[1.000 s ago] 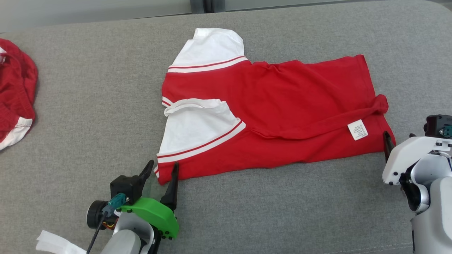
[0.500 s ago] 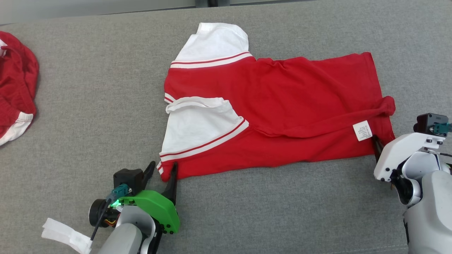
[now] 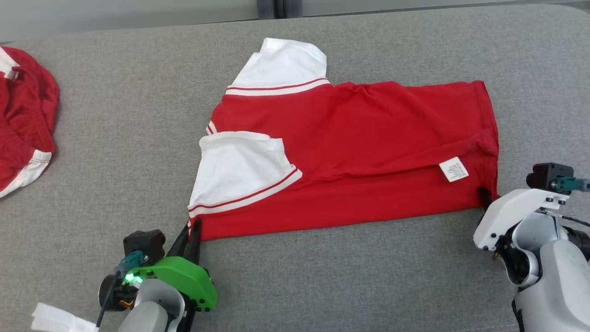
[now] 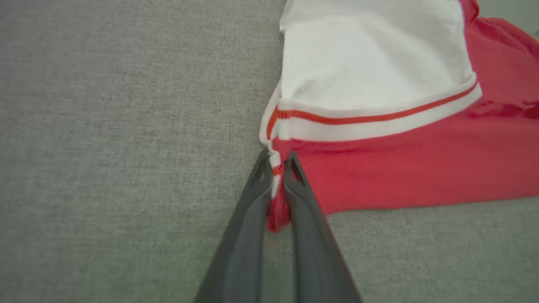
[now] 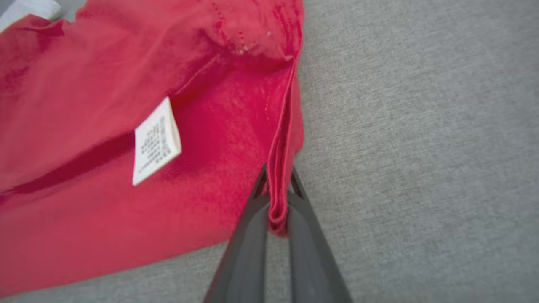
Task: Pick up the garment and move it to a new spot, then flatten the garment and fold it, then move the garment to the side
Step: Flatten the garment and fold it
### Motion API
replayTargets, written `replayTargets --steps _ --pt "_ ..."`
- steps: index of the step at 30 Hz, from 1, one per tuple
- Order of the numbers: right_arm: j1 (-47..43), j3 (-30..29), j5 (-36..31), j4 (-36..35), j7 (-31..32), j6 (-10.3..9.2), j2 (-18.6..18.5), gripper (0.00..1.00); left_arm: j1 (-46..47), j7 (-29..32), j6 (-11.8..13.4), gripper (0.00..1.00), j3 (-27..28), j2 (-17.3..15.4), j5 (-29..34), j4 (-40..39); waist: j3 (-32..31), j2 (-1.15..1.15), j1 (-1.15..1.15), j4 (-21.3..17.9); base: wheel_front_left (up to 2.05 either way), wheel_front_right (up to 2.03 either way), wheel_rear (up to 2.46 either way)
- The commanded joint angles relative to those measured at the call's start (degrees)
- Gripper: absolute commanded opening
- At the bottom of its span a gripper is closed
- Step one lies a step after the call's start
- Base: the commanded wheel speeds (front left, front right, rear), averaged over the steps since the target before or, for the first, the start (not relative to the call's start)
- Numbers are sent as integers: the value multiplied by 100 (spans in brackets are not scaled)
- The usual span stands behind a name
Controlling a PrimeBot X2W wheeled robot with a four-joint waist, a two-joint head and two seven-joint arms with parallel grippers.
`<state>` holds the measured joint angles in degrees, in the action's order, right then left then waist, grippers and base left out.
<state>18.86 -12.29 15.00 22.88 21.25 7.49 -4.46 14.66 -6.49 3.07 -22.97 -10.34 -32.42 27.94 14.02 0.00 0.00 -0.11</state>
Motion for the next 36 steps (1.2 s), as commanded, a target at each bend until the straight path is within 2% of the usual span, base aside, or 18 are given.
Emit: replayTargets --steps 1,11,19,20,21,22,30,36 --pt "-171 -3 98 -122 -7 -1 2 0 -114 -23 69 0 65 -121 -54 -12 -87 0 0 -6 0 0 0" --pt "-1311 -470 49 -1051 312 -8 118 0 -828 123 269 0 118 -272 -201 -513 -317 0 0 -79 0 0 0" --pt "-1474 -701 -90 -1050 144 -12 122 0 -1440 312 506 0 114 -284 -350 -1057 -382 0 0 -92 0 0 0" --pt "-1471 -715 -92 -1038 133 -11 121 6 -1471 326 510 0 111 -274 -359 -1090 -389 0 0 -80 0 0 0" --pt "-1472 -756 -135 -1020 96 -12 121 100 -1523 313 510 20 110 -255 -400 -1179 -402 0 0 -56 0 0 0" --pt "-1458 -791 -156 -1019 87 -12 119 100 -1550 311 517 100 104 -251 -401 -1221 -410 0 0 -40 0 0 0" --pt "-1192 -869 -442 -1354 189 -4 146 100 -1530 273 605 100 174 -336 -401 -1716 -459 0 0 -7 0 0 0" --pt "-651 -606 -675 -1719 734 -4 -42 100 -832 703 553 100 152 -626 -226 -2068 -409 0 0 -84 0 0 0"
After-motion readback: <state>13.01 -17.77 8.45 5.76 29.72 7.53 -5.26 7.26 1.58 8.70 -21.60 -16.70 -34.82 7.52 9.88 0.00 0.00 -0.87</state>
